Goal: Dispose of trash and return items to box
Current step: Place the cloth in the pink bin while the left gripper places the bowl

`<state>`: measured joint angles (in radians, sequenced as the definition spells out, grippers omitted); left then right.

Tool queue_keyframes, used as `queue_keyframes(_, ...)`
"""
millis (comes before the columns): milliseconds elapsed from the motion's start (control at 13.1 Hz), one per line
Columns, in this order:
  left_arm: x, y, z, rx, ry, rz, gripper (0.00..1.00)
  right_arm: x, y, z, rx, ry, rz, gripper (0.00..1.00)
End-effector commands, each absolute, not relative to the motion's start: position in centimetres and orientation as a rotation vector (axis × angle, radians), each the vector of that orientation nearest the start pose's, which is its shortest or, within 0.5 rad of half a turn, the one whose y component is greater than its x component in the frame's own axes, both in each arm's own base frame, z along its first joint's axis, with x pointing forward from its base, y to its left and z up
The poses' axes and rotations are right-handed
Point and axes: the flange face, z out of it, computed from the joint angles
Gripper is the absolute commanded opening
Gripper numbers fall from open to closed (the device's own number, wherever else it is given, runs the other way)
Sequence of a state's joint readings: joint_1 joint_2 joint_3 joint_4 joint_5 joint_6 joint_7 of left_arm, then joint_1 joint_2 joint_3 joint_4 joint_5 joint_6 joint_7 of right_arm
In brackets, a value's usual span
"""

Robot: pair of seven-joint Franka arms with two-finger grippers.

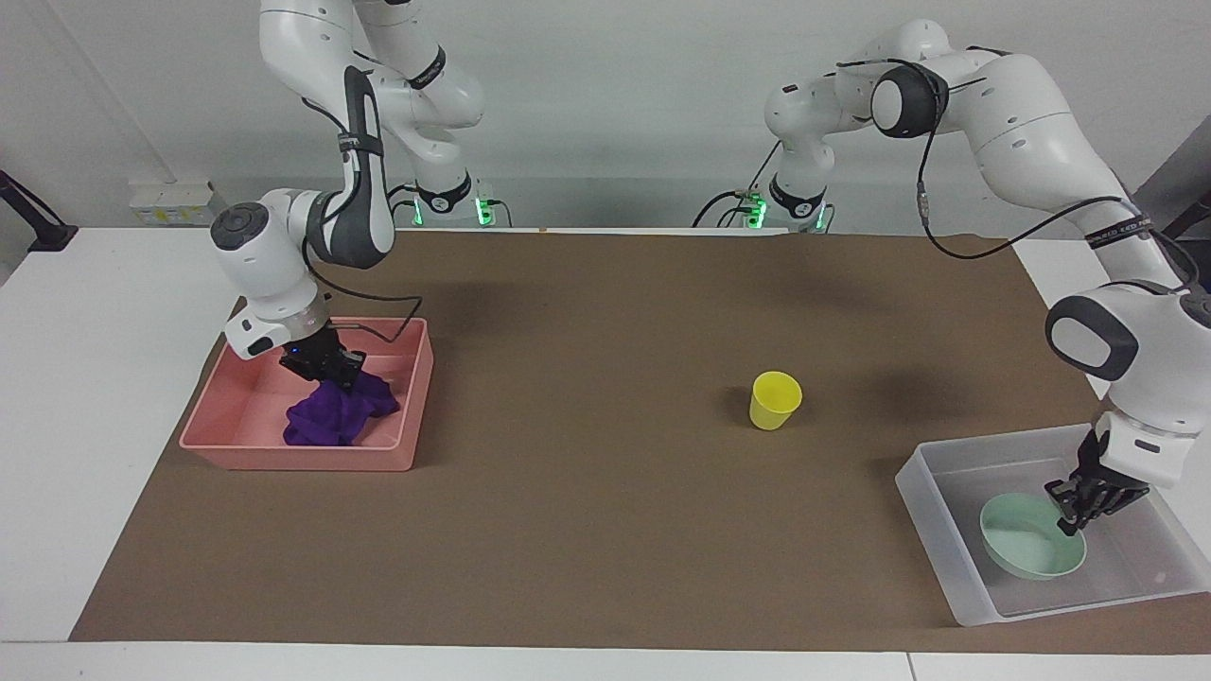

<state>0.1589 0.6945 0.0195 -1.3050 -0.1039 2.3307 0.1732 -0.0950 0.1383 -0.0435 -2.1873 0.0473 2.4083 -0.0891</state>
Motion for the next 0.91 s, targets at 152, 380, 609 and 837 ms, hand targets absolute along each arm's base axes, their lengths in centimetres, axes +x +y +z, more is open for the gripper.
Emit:
queue_keyframes(152,74.2,12.8,36.4,-3.112,-0.074,-0.497,0.37,56.3,-6.4,38.3,-3.110,0.075,-0.256,1.00)
queue_keyframes(380,74.0,12.5,39.7,-3.110,-0.060,-0.514,0.91,56.4,-4.1,44.4,-3.103,0.026,-0.262,1.00)
queue_keyframes(609,71.8,9.9,44.4,-3.128,-0.008,-0.481,1.00,56.2,-2.3,50.2,-3.104,0.170,-0.208,1.00)
queue_keyframes(837,66.9,4.9,47.0,-3.150,0.082,-0.440,1.00,55.7,-2.2,56.1,-3.094,0.279,-0.146,1.00)
